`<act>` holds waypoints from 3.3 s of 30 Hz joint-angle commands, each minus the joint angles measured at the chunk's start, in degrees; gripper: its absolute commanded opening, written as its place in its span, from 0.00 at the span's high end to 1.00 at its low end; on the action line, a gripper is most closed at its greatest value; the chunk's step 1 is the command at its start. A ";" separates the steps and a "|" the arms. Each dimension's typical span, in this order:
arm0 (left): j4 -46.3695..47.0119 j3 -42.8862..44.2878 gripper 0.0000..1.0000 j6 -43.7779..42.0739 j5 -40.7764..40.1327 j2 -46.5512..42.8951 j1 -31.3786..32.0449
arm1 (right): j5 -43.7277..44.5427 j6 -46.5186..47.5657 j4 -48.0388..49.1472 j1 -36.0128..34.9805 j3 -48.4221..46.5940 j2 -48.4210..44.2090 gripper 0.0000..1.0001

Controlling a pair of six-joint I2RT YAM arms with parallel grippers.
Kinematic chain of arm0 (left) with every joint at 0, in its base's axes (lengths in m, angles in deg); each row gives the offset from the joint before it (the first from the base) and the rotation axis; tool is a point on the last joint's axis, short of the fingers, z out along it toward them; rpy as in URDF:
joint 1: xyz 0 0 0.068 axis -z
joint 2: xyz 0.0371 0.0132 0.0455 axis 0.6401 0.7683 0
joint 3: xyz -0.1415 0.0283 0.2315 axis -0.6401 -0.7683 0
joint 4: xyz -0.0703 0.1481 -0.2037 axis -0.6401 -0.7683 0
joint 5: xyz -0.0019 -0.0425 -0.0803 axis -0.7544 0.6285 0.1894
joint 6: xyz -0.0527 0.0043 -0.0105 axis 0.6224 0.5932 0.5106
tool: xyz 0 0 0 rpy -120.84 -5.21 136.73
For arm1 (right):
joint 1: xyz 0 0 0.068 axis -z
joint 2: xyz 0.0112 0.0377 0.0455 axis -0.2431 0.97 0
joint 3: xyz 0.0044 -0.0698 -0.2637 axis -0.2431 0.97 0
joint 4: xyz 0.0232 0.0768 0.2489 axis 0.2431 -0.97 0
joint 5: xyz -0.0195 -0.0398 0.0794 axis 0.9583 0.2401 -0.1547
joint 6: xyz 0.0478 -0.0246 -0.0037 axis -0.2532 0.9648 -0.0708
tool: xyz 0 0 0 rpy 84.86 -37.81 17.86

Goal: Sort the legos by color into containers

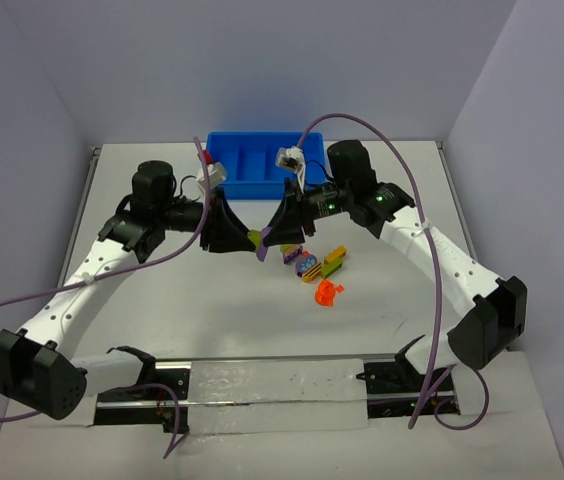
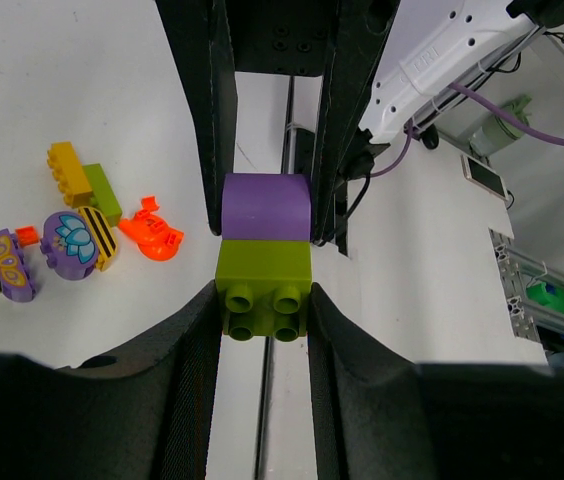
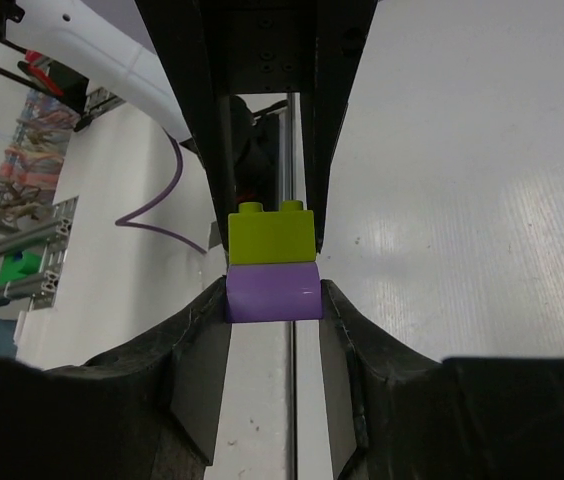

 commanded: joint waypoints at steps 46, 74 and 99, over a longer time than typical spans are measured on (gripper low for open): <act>3.92 53.49 0.81 -3.35 -67.37 59.15 -9.07 | 31.76 3.10 -1.25 20.54 -10.62 10.47 1.00; 3.68 64.63 0.12 -5.06 -70.73 66.90 -8.24 | 39.88 1.43 1.20 20.62 -13.71 12.08 1.00; -1.31 34.01 0.01 0.01 -54.73 28.32 -11.62 | 68.38 5.09 12.27 13.47 -38.81 39.65 1.00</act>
